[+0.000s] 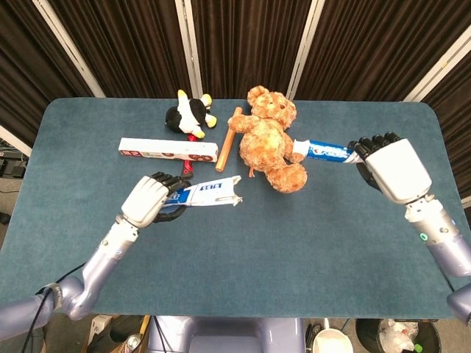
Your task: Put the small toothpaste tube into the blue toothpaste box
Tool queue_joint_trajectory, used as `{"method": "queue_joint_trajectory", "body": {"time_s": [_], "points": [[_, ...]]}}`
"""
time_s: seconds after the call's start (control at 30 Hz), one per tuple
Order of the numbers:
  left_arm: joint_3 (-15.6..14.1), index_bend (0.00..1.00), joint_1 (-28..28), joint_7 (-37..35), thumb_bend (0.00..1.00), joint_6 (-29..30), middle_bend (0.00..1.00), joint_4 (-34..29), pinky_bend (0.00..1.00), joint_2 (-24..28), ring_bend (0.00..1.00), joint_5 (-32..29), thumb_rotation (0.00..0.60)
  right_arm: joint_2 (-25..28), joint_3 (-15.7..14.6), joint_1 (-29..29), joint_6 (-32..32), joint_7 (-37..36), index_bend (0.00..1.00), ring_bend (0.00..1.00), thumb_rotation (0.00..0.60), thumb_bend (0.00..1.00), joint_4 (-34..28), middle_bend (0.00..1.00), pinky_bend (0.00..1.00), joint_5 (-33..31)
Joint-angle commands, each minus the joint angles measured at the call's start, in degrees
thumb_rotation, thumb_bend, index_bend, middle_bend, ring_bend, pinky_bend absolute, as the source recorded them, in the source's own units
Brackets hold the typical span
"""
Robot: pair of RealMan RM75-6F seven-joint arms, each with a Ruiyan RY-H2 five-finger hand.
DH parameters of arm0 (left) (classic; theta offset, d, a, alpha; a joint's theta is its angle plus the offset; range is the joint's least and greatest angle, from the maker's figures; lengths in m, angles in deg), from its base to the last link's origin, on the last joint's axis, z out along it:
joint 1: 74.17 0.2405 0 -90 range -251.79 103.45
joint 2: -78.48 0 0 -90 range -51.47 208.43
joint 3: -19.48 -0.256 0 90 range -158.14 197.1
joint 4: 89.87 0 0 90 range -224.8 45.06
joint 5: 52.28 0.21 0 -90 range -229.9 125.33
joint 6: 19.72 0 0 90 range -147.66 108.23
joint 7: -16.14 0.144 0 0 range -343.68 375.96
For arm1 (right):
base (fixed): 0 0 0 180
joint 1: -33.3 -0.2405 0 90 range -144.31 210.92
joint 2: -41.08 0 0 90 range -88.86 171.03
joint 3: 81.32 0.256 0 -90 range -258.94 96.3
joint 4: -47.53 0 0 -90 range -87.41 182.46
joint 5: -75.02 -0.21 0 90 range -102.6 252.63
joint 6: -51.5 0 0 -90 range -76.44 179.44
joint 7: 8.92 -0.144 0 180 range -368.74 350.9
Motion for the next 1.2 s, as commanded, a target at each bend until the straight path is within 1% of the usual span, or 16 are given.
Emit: {"method": "queue_joint_trajectory", "body": {"time_s": [0.03,0.33,0.73,0.97,1.2], "points": [[0.9,0.40,-1.1,-1.0,0.42,1.2,0.52,1.7,0.44,-2.3,0.47,0.2,0.600,0.9,0.4,-1.0,1.1,-0.7,0.65,0.59,0.600,0.49,1.6,0.66,0.55,2.2],[2.8,0.40,-2.4,-1.3,0.42,2.2,0.52,4.2,0.44,-6.0,0.47,-1.6,0.600,1.4,-0.1,-1.7,4.4,-1.3,0.65,0.59,0.600,0.49,4.4,0.66,0.55,6.8],[5.2,0.39,-3.9,-0.4,0.42,1.9,0.52,3.0,0.44,-7.0,0.47,-4.4,0.600,1.7,-1.2,-2.8,9.2,-1.2,0.65,0.59,0.600,0.49,9.1,0.66,0.55,13.6],[6.2,0.39,-5.5,1.0,0.42,0.9,0.52,2.5,0.44,-7.5,0.47,-5.1,0.600,2.0,-1.2,-3.3,10.6,-1.6,0.65,0.59,0.600,0.49,9.6,0.66,0.55,14.8],[7.2,0.39,-7.2,2.8,0.42,-0.5,0.52,2.0,0.44,-8.2,0.47,-6.5,0.600,1.9,-1.1,-3.9,11.0,-1.6,0.65,0.59,0.600,0.49,8.8,0.66,0.55,15.0]]}}
